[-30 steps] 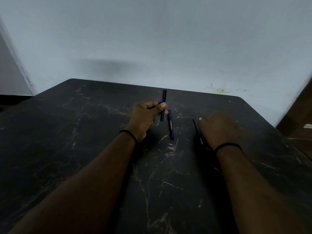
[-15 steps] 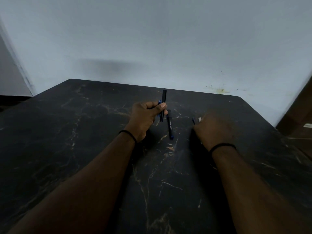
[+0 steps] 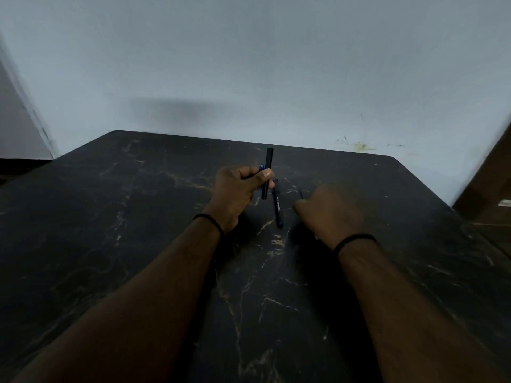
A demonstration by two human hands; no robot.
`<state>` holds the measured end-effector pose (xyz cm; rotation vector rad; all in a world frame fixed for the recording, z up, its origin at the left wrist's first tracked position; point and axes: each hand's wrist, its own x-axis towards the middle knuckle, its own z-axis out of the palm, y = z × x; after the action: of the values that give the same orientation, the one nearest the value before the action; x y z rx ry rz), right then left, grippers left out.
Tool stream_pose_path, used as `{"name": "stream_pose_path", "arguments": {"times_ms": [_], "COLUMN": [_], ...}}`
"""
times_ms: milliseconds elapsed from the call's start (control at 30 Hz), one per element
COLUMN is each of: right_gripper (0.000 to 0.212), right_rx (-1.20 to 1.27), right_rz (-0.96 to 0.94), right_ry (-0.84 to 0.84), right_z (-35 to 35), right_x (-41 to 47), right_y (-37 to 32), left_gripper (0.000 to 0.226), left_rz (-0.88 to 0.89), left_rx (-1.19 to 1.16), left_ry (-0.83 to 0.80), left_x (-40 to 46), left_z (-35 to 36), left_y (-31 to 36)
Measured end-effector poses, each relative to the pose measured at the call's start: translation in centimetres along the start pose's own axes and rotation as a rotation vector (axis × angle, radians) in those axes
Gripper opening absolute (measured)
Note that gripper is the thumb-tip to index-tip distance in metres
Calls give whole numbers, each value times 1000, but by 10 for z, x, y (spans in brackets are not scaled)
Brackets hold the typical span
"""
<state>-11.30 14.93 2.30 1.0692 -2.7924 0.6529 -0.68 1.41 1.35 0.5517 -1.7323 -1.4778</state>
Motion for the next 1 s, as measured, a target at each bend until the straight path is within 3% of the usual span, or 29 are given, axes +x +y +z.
{"name": "stream_pose_path", "arguments": {"times_ms": [67, 167, 367, 433, 600, 1000], "right_gripper": [35, 22, 9, 9, 6, 3], "right_rx": [132, 302, 708, 798, 832, 748], "right_rz": [26, 11, -335, -415, -485, -413], "right_ry": [26, 212, 658, 734, 737, 636], "right_z": [-2, -3, -6, -8, -6, -6], "right_x": [3, 2, -14, -15, -13, -11], "right_y": [-5, -12, -20, -20, -20, -15], "left_gripper": [19, 18, 16, 15, 11, 13], "left_rz": [1, -3, 10, 36, 144, 212], "left_rx": [12, 18, 38, 38, 169, 302], "left_ry": [-1, -6, -23, -27, -79, -99], "left_x": [0, 0, -1, -2, -2, -4], "left_z": [0, -1, 0, 1, 6, 5], "left_y": [-1, -1, 0, 0, -1, 1]}}
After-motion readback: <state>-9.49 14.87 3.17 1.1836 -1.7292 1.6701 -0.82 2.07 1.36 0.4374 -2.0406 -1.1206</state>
